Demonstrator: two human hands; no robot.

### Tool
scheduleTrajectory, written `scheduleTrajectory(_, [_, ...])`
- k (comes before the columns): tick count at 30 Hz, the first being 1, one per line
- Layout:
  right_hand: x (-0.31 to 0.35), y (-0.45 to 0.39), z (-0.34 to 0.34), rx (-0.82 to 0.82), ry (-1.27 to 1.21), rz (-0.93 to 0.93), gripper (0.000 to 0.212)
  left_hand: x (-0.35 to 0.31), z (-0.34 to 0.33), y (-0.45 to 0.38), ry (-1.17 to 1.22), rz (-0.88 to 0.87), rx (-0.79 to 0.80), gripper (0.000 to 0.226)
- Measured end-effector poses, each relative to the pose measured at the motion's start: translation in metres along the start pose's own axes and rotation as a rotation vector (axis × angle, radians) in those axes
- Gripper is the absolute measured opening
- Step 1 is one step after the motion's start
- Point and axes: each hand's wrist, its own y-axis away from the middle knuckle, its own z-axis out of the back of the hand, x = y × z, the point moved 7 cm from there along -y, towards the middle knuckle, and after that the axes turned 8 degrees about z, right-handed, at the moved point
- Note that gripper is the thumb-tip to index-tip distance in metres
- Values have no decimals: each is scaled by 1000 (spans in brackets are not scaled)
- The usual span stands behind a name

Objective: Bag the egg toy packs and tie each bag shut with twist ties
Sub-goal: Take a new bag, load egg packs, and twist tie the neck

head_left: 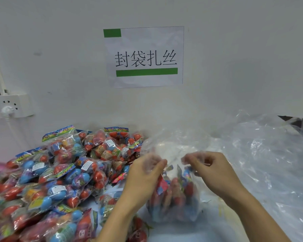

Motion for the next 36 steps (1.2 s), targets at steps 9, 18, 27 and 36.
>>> scheduleTrajectory(9, [-12, 5, -3, 191, -67, -106, 62, 19, 14, -6, 187, 93, -121, 16])
scheduleTrajectory(18, [-6, 21, -50, 476, -56, -73, 63, 8, -12, -3, 271, 61, -4, 15])
scheduleTrajectory(27, [-2, 16, -44, 326, -43, -64, 74, 5, -9, 0, 205, 31, 4, 16])
scheduleTrajectory(36, [14, 21, -57, 478, -49, 40, 36, 7, -21, 4, 307, 133, 167, 11])
